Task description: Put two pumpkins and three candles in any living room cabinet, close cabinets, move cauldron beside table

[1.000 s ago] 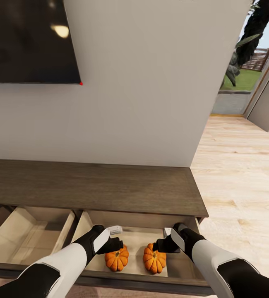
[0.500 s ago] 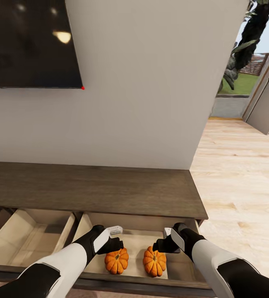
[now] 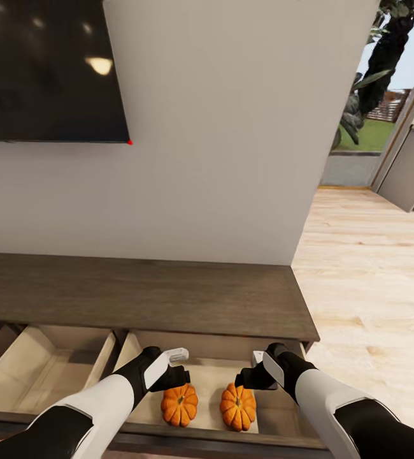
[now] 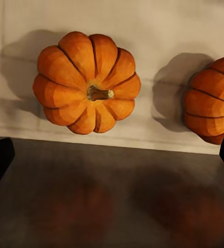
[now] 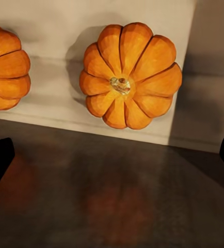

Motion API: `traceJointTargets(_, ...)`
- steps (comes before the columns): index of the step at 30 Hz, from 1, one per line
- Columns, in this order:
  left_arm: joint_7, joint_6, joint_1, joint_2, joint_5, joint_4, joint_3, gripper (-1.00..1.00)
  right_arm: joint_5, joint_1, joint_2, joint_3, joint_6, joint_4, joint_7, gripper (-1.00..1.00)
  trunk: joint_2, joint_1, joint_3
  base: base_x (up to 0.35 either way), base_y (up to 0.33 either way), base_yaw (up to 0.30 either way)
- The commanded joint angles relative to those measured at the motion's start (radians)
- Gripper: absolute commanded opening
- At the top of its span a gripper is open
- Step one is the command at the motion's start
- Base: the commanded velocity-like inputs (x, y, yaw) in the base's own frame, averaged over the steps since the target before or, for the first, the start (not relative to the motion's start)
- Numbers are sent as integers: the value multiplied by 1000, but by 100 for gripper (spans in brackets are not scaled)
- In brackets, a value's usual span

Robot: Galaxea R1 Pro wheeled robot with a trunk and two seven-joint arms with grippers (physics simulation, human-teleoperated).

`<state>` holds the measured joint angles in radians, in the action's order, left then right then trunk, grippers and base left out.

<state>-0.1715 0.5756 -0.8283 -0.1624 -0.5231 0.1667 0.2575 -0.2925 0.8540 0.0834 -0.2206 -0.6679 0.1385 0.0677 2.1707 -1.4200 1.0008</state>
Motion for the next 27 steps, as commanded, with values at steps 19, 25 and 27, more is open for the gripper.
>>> traceJointTargets(19, -8, 4, 0, 0, -11, 2, 6, 100, -2, 0, 1, -9, -4, 1, 2, 100, 0, 0, -30, 0, 0, 0)
traceJointTargets(25, -8, 4, 0, 0, -11, 2, 6, 100, -2, 0, 0, -9, -4, 1, 2, 100, 0, 0, -39, 0, 0, 8)
traceJointTargets(27, -8, 4, 0, 0, -11, 2, 5, 100, -2, 0, 0, -9, -4, 1, 1, 100, 0, 0, -41, 0, 0, 36)
